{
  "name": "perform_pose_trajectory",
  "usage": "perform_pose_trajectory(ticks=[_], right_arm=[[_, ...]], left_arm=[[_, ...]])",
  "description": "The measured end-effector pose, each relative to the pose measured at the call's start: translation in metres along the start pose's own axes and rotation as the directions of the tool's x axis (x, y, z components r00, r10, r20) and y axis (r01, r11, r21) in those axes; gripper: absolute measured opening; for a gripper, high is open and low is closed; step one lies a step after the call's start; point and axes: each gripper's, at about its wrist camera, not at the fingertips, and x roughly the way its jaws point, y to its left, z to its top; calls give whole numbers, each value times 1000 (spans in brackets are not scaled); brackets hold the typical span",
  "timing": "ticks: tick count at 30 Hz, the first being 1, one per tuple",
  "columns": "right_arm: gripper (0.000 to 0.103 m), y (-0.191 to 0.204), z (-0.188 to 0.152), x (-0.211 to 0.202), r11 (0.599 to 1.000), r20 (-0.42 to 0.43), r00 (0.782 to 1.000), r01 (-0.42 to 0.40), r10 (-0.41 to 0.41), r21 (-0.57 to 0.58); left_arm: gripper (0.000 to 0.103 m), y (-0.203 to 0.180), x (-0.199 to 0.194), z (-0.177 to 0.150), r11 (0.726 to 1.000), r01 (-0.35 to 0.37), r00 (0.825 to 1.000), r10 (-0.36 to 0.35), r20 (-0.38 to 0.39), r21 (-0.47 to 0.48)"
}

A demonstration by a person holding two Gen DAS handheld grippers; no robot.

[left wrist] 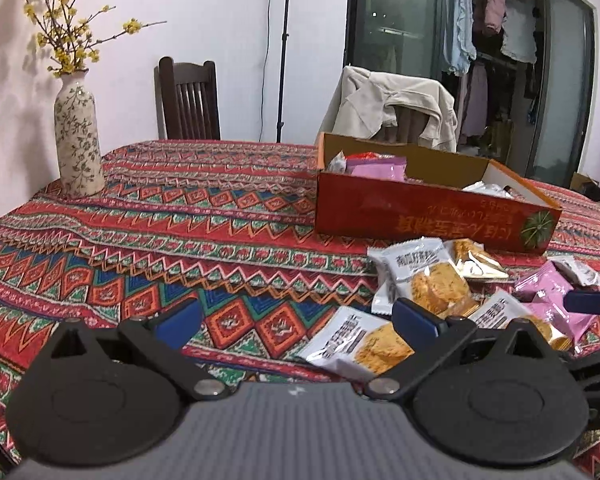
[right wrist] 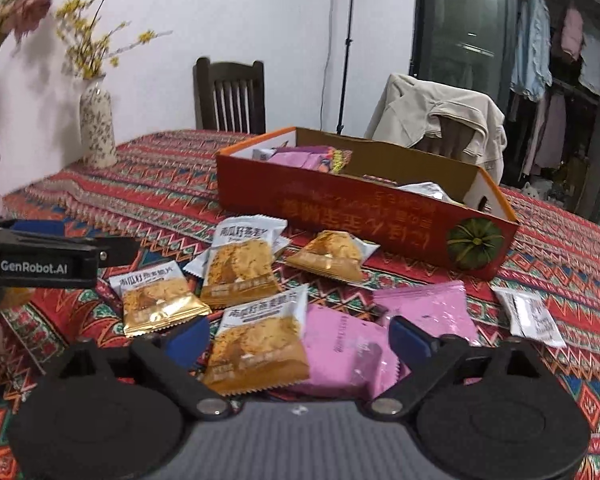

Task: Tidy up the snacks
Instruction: 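Move both open tools back toward the biscuit packets, then grasp a pumpkin-seed biscuit packet with the right tool while the left tool grasps another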

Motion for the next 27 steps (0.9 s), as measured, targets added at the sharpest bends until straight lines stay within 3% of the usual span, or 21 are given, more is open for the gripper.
perform_pose_trajectory(ticks=[2,5,11,15,27], right_arm=[[90,8,2,7,999,-13,1000,4,-4,-31],[76,17,2,17,998,-33,999,11,-13,-66],[56,31,-5,18,987,12,999,48,-47,-155],[42,29,-7,13,988,34,999,37,-32,-147],[34,1,-7,-6,1000,139,990,-16,14,9]], left_arm=[[103,2,2,0,1000,10,1000,-10,-10,-10],[103,5,5,-1,999,19,999,-19,-25,-27],[103,6,7,-2,999,28,999,-29,-37,-39],[103,6,9,-3,999,27,999,-28,-45,-42],[103,6,12,-3,999,7,998,-10,-58,-43]])
